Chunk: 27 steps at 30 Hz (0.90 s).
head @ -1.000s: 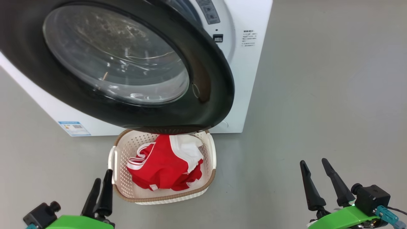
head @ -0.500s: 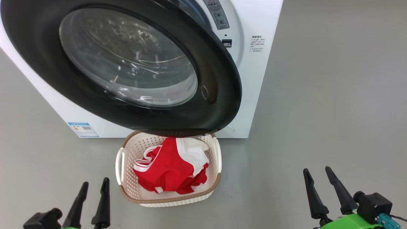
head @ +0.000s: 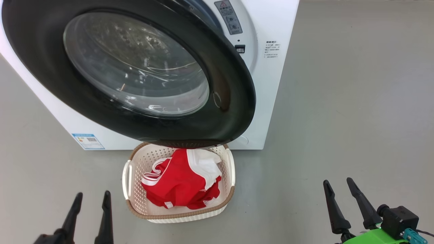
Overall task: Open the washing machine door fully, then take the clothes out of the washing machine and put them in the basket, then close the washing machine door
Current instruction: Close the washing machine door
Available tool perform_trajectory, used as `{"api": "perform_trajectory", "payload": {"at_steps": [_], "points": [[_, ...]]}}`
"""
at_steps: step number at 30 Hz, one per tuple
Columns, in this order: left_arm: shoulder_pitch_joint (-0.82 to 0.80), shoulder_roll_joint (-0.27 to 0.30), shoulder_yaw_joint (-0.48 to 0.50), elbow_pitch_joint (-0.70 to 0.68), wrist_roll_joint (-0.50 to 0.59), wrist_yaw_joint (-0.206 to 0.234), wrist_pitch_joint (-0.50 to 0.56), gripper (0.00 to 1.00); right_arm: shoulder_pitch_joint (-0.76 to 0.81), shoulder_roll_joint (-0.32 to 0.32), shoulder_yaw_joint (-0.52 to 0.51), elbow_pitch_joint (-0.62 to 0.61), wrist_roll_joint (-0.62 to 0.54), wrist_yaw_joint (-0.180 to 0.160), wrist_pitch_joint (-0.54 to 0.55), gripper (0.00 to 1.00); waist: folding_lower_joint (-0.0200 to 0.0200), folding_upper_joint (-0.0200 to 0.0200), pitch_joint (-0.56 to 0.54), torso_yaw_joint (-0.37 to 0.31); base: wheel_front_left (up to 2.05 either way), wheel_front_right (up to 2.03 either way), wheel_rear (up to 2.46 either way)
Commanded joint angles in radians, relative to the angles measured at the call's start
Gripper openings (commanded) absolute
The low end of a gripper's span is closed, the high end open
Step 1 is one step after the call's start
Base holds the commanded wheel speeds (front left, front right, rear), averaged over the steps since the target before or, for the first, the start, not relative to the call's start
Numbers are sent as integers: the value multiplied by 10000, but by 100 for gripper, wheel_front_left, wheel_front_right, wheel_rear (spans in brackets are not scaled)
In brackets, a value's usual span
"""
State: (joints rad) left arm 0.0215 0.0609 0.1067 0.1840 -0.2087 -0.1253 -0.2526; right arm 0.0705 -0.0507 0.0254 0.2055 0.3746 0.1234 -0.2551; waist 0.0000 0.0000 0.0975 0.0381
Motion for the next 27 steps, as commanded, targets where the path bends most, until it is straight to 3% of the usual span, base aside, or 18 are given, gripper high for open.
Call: {"api": "perform_trajectory", "payload": {"at_steps": [1,23,24,26,27], "points": [[-37,23,380,-307,202,-54,-91,100,-78,-109,263,-279,-62,73,-67,100,0,0,5,-12,0,0,0],[-102,-105,330,-195,198,-54,-91,100,-238,-94,373,-285,-52,73,-67,100,0,0,147,4,0,0,0],[-116,-105,291,-184,171,-54,-91,100,-270,-93,406,-293,-35,73,-67,58,0,0,163,24,0,0,0],[-152,-105,190,-157,121,-54,-91,100,-354,-91,501,-292,-8,73,-67,12,0,0,207,86,0,0,0],[-152,-105,190,-157,121,-54,-91,100,-354,-91,501,-292,-8,73,-67,12,0,0,207,86,0,0,0]]}}
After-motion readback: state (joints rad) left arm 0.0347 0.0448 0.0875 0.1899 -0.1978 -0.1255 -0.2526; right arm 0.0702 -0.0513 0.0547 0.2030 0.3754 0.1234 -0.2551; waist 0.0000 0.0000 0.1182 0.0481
